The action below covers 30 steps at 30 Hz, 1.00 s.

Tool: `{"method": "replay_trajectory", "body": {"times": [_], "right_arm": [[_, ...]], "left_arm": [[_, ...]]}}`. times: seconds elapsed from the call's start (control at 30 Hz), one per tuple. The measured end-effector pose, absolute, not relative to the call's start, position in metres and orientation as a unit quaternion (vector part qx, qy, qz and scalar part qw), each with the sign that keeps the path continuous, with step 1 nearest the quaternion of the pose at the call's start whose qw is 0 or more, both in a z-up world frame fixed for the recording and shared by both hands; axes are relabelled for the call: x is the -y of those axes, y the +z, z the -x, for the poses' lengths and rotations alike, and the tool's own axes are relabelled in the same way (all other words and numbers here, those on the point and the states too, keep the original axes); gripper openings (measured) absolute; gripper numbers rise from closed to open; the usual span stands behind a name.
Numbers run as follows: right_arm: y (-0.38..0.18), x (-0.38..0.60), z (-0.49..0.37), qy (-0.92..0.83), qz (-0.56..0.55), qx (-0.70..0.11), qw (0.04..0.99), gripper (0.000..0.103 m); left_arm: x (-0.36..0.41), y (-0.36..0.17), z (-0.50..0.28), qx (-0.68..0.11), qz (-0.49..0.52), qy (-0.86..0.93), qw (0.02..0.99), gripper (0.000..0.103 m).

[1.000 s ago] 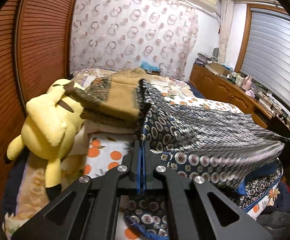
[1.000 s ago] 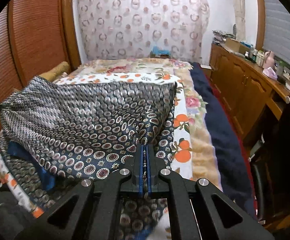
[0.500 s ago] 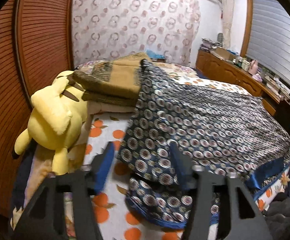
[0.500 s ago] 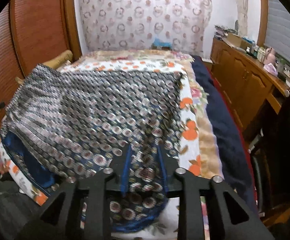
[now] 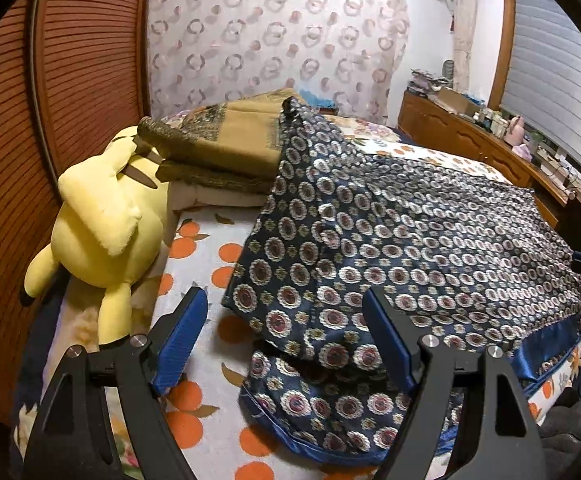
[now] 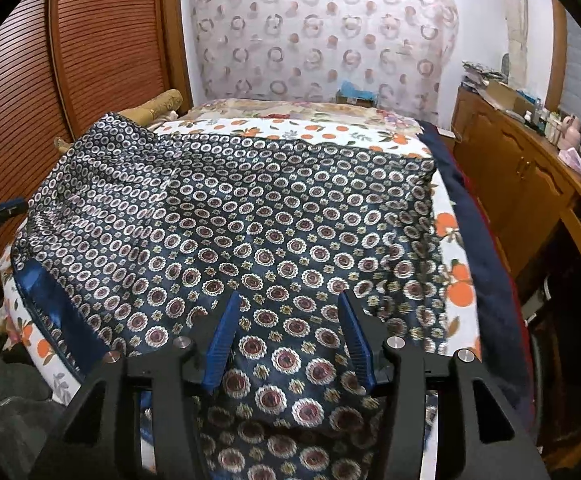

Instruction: Fold small clothes

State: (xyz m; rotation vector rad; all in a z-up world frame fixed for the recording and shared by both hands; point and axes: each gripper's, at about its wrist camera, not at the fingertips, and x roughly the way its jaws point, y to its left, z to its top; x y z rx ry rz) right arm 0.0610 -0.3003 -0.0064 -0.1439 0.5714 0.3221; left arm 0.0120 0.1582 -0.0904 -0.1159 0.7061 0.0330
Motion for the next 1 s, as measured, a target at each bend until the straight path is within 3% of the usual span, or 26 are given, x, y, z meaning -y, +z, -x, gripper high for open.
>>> {"method": "replay_trajectory", "body": {"times": [0.4, 0.47, 0.6, 0.77, 0.9, 0.97, 1.0], "right_arm": [[-0.037, 0.293, -0.085, 0.122, 0.083, -0.284, 0.947, 0.053], [-0.039, 0.293, -0.083, 0.119, 0.085, -0.280, 0.949, 0.063], [-0.042, 0.295, -0.078, 0.119, 0.081, -0.272, 0.951, 0.073], [-0.045, 0.298, -0.075, 0.119, 0.079, -0.265, 0.954, 0.079], [-0.045, 0.300, -0.075, 0.120, 0.080, -0.265, 0.953, 0.079], [-0.045, 0.299, -0.075, 0.120, 0.080, -0.265, 0.954, 0.079], [-0.045, 0.299, -0.075, 0.120, 0.080, -0.265, 0.953, 0.079]], "left_arm": [[-0.171, -0.111, -0.028, -0.379, 0.076, 0.027, 0.922, 0.080], [-0.171, -0.112, -0.029, -0.381, 0.076, 0.027, 0.921, 0.080], [-0.169, -0.115, -0.026, -0.384, 0.081, 0.014, 0.919, 0.080], [-0.167, -0.116, -0.022, -0.385, 0.090, 0.000, 0.918, 0.043], [-0.165, -0.115, -0.022, -0.388, 0.098, -0.013, 0.916, 0.031], [-0.163, -0.116, -0.023, -0.390, 0.099, -0.024, 0.915, 0.006], [-0.161, -0.115, -0.023, -0.390, 0.103, -0.033, 0.914, 0.005]]}}
